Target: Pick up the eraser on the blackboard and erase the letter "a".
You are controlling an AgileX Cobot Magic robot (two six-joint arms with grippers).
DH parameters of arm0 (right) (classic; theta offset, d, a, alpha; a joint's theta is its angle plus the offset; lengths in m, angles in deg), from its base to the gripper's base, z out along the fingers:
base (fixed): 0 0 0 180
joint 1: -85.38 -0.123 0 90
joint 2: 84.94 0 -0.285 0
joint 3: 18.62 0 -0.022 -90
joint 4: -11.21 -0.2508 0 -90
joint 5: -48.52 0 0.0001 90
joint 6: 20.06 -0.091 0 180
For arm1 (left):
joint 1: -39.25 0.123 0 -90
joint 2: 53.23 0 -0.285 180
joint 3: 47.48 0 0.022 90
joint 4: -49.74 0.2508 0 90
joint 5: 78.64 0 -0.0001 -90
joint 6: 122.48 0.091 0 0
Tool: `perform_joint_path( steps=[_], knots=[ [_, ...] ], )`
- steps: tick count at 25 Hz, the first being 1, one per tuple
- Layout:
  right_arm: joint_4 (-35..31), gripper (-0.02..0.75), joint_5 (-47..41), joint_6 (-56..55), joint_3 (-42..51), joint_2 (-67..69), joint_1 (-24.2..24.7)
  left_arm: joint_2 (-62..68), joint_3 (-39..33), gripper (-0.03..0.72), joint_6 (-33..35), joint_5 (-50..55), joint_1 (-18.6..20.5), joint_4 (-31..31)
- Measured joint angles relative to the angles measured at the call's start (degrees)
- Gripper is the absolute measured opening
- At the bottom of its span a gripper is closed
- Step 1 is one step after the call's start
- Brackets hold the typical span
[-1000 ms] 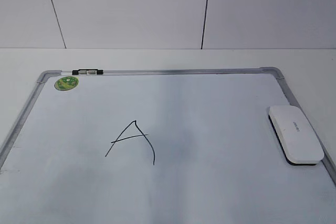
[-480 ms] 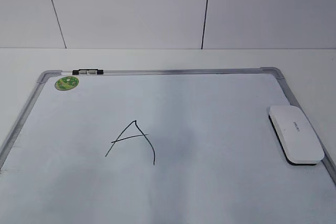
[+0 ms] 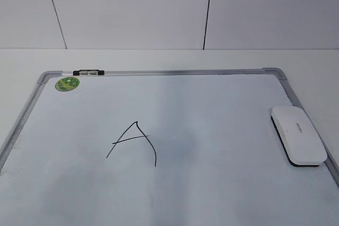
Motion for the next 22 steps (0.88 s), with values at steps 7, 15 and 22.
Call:
perform_joint_path(
  steps=[7, 15, 22],
  knots=[
    [0.1, 0.592, 0.0, 0.0, 0.0, -3.5, 5.0, -1.2, 0.0, 0.482, 0.0, 0.0, 5.2, 0.0],
    [0.6, 0.592, 0.0, 0.0, 0.0, -3.6, 5.2, -2.1, 0.0, 0.470, 0.0, 0.0, 5.4, 0.1],
    [0.8, 0.593, 0.1, 0.0, 0.0, -3.7, 5.2, -2.1, 0.0, 0.447, 0.0, 0.0, 4.5, 0.1]
  ],
)
